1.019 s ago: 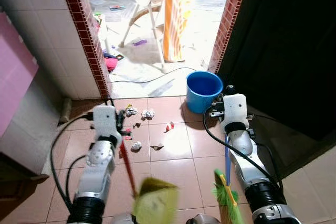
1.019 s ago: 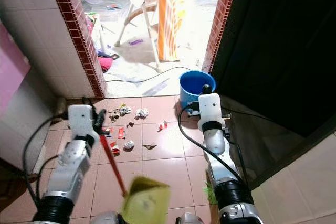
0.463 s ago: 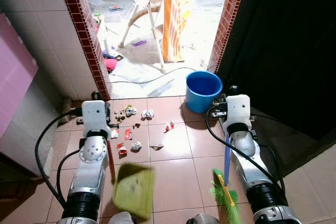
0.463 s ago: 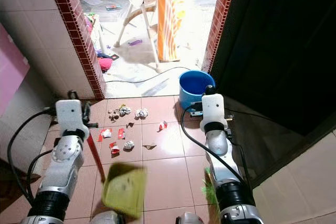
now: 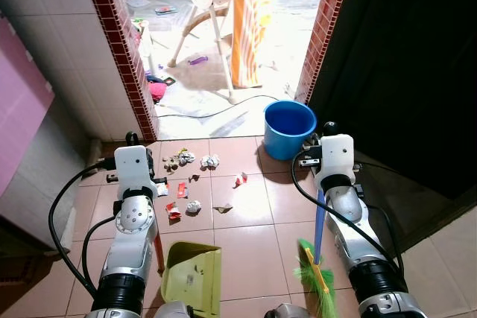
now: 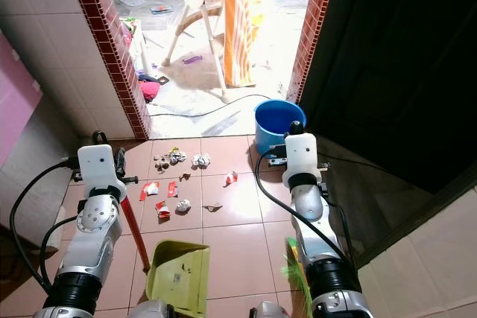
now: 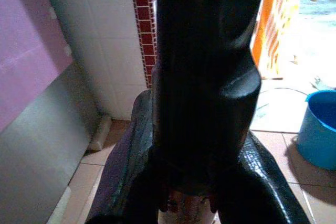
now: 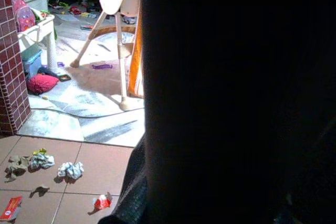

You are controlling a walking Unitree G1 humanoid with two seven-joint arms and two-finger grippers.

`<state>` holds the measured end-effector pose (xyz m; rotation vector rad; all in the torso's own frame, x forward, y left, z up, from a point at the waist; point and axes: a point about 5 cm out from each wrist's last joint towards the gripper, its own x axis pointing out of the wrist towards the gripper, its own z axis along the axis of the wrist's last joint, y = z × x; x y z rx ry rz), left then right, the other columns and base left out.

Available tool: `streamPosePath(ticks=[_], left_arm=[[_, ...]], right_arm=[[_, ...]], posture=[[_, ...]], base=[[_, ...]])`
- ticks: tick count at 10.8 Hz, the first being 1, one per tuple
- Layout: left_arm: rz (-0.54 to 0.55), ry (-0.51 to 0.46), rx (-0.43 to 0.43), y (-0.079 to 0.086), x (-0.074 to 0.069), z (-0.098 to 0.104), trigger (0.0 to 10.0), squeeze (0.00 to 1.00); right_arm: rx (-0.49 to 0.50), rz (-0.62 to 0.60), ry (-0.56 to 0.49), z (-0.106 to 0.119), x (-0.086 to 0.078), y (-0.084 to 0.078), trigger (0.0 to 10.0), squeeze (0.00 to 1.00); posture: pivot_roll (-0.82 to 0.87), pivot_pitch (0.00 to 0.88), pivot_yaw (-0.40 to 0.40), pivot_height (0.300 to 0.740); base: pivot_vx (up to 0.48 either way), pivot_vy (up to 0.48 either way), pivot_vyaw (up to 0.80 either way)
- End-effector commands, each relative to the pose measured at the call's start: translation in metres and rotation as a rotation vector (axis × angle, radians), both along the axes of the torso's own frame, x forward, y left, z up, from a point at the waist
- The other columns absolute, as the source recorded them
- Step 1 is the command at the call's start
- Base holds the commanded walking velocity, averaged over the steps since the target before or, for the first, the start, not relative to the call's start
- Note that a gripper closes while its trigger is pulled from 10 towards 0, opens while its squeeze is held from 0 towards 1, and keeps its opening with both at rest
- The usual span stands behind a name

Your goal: Sweep floor

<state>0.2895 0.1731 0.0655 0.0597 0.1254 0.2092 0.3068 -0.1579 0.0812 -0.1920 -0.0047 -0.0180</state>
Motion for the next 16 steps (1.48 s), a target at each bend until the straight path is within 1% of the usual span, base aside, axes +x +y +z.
streamPosePath(ticks=[1, 5, 6, 8, 11, 13, 14, 15, 16], left_arm=[[-0.040, -0.059, 0.000, -0.005, 0.007, 0.012, 10.0, 0.00], [-0.063, -0.052, -0.004, -0.010, 0.007, 0.011, 10.0, 0.00], [-0.065, -0.050, -0.003, -0.009, 0.006, 0.010, 10.0, 0.00], [-0.033, -0.052, 0.008, 0.000, 0.003, 0.007, 10.0, 0.00], [-0.046, -0.044, 0.005, -0.003, 0.001, 0.005, 10.0, 0.00], [-0.062, -0.045, 0.005, -0.003, 0.004, 0.007, 10.0, 0.00], [-0.072, -0.055, 0.006, -0.004, 0.009, 0.013, 10.0, 0.00], [-0.081, -0.073, 0.006, -0.002, 0.011, 0.020, 10.0, 0.00], [-0.084, -0.077, 0.004, 0.001, 0.009, 0.022, 10.0, 0.00]], right_arm=[[0.023, 0.002, -0.047, 0.011, 0.004, 0.002, 10.0, 0.00], [0.027, -0.005, -0.049, 0.011, 0.004, 0.001, 10.0, 0.00], [0.032, -0.013, -0.048, 0.010, 0.004, 0.000, 10.0, 0.00], [0.059, -0.040, -0.031, 0.006, 0.001, -0.004, 10.0, 0.00], [0.062, -0.043, -0.025, 0.005, 0.000, -0.005, 10.0, 0.00], [0.064, -0.044, -0.025, 0.006, 0.002, -0.003, 10.0, 0.00], [0.068, -0.045, -0.028, 0.007, 0.005, -0.003, 10.0, 0.00], [0.072, -0.034, -0.030, 0.008, 0.007, 0.000, 10.0, 0.00], [0.074, -0.015, -0.035, 0.009, 0.006, 0.006, 10.0, 0.00]], posture=[[-0.02, 0.000, 0.026, 0.740], [-0.02, 0.000, 0.026, 0.740], [-0.02, 0.000, 0.026, 0.740], [-0.02, 0.000, 0.027, 0.740], [-0.02, 0.000, 0.027, 0.740], [-0.02, 0.000, 0.032, 0.740], [0.00, 0.000, 0.032, 0.740], [0.01, 0.000, 0.025, 0.740], [0.02, 0.000, 0.025, 0.740]], base=[[0.000, 0.000, 0.00], [0.000, 0.000, 0.00], [0.000, 0.000, 0.00], [0.000, 0.000, 0.00], [0.000, 0.000, 0.00], [0.000, 0.000, 0.00], [0.000, 0.000, 0.00], [0.000, 0.000, 0.00], [0.000, 0.000, 0.00]])
